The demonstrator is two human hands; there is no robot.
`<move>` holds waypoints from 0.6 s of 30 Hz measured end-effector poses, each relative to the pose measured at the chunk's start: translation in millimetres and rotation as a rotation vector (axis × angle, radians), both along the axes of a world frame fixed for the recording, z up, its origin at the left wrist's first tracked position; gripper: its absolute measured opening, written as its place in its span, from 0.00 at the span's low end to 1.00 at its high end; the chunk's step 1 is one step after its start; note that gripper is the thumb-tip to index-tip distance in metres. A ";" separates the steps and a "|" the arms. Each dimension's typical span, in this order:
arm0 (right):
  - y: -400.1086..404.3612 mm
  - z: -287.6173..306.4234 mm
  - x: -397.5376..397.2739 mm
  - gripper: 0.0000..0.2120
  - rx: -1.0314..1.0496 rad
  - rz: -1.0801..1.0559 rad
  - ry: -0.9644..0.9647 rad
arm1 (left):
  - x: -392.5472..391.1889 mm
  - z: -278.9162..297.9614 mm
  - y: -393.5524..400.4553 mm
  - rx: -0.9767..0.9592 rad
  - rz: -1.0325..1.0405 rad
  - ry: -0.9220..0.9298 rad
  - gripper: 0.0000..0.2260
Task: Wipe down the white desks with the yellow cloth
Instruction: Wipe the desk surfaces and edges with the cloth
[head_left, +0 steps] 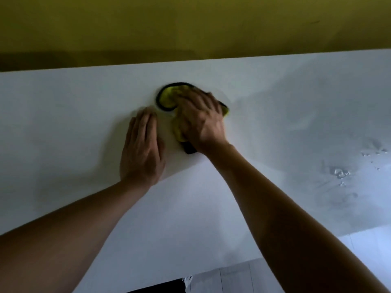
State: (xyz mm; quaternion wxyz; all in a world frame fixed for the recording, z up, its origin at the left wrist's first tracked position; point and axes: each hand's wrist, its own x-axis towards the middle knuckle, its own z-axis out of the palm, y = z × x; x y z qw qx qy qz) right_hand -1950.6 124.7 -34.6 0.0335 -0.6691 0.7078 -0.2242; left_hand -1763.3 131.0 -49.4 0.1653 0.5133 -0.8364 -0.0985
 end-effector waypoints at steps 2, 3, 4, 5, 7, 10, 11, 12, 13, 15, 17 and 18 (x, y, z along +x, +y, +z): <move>2.3 0.6 -35.4 0.21 -0.002 -0.199 0.002 | -1.0 2.3 -1.0 0.023 -0.007 0.000 0.27; 2.1 0.9 -57.1 0.22 0.058 -0.317 0.008 | -1.2 2.9 -1.4 0.032 0.000 0.000 0.27; 1.4 0.8 -79.7 0.24 0.128 -0.427 0.014 | -1.8 3.1 -1.4 0.044 0.007 0.000 0.27; -0.3 0.5 -100.2 0.25 0.175 -0.527 0.008 | -2.6 2.8 -1.0 0.057 0.014 0.000 0.27; -8.1 1.2 -126.3 0.25 0.211 -0.697 -0.014 | -3.5 2.5 -0.8 0.074 0.025 -0.001 0.28; -27.6 4.1 -114.5 0.27 0.247 -0.777 -0.016 | -4.1 3.4 -2.1 0.088 0.032 -0.016 0.28; -35.7 5.1 -99.1 0.28 0.267 -0.729 0.013 | -4.1 3.8 -2.2 0.091 0.032 -0.023 0.28; -44.7 6.1 -79.0 0.28 0.280 -0.636 0.050 | -4.3 4.2 -1.9 0.089 0.029 -0.027 0.28; -54.7 7.3 -56.1 0.27 0.263 -0.507 0.065 | -4.9 4.2 -1.6 0.082 0.023 -0.025 0.28; -78.2 10.3 -6.8 0.25 0.169 -0.173 0.020 | -3.6 3.4 -1.8 0.072 0.013 -0.021 0.26; -96.5 12.5 28.5 0.24 0.160 0.114 0.043 | -3.1 3.5 -1.9 0.073 0.024 -0.021 0.26; -101.8 12.5 32.8 0.24 0.182 0.183 0.068 | -3.3 3.6 -2.5 0.072 0.030 -0.025 0.25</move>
